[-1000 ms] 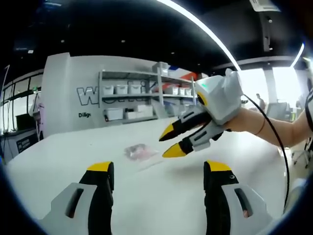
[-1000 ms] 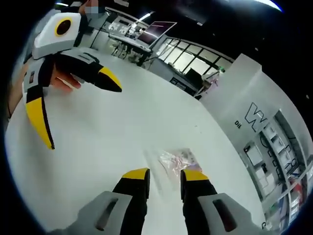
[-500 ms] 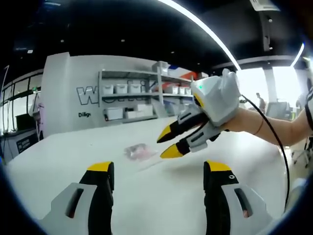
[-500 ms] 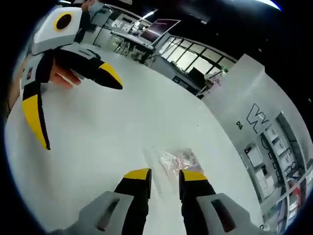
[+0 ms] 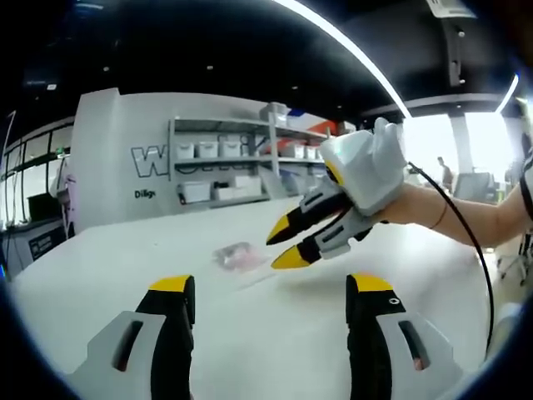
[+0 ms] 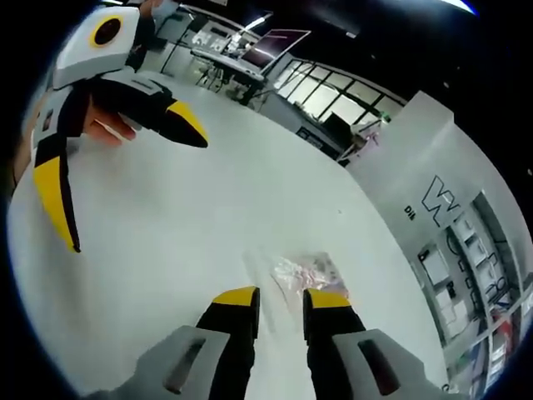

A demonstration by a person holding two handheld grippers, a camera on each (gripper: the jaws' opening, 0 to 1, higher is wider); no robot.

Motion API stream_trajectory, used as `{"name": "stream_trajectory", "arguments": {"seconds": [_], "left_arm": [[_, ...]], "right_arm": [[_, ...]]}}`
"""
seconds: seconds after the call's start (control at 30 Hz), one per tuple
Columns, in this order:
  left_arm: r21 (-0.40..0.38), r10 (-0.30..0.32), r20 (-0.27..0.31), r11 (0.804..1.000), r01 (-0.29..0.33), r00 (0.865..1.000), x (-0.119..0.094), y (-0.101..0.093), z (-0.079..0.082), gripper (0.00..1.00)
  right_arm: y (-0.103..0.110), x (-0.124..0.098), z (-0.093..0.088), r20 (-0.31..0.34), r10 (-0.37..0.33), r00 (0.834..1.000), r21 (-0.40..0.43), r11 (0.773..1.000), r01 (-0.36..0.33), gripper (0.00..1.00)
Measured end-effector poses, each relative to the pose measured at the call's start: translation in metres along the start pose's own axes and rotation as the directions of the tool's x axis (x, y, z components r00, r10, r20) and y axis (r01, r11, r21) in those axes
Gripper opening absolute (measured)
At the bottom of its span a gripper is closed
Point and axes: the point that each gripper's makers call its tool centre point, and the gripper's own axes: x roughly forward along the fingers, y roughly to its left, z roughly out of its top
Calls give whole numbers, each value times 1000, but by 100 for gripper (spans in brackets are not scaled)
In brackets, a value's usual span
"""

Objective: Open the resealable bag by pulling the two sides of the seal apart until the entire bag opening is separated and visibly accessible.

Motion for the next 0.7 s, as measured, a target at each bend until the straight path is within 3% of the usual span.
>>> {"name": "stream_trajectory", "arguments": {"seconds": [0.7], "left_arm": [[0,0,4,1000,0,1000,0,0,0,73]], "right_arm": [[-4,9,-5,-16,5,1000,-14,1000,-5,14]]}}
